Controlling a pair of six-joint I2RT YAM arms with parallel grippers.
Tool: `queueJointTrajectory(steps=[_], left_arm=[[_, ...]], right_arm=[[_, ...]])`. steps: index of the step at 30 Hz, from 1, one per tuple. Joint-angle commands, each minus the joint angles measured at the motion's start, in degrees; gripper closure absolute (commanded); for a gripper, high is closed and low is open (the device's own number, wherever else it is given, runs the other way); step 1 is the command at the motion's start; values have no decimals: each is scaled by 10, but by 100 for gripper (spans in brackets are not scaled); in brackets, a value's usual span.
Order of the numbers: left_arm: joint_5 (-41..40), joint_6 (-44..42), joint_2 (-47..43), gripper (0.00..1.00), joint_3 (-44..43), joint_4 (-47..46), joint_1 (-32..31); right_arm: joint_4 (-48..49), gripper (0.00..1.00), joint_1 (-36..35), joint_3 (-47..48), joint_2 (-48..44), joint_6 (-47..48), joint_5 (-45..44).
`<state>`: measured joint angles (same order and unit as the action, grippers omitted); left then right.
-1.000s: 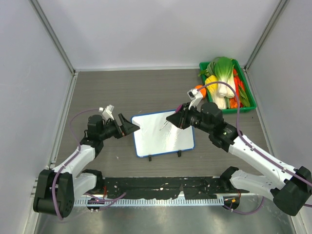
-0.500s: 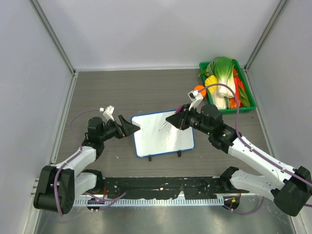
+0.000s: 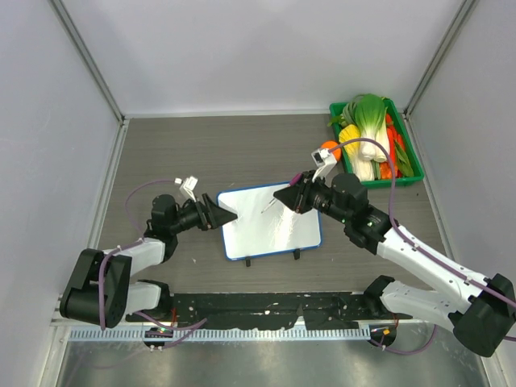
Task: Write a sentence on the whiteboard
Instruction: Hold the whiteboard on the whiteboard stand.
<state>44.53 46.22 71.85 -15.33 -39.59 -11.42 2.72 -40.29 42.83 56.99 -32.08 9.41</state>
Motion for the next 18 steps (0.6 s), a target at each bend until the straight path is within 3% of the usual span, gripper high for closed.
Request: queueJointTrajectory(steps=[1, 15, 18], left_arm=[[23, -16, 0, 29, 7, -58, -5], [11, -46, -31, 59, 17, -3, -8], [8, -54, -26, 69, 14, 15, -7]], right_arm=[[46, 99, -10, 2, 8, 1, -21], [120, 99, -28, -8, 31, 8, -69], [134, 99, -33, -10, 41, 17, -67]])
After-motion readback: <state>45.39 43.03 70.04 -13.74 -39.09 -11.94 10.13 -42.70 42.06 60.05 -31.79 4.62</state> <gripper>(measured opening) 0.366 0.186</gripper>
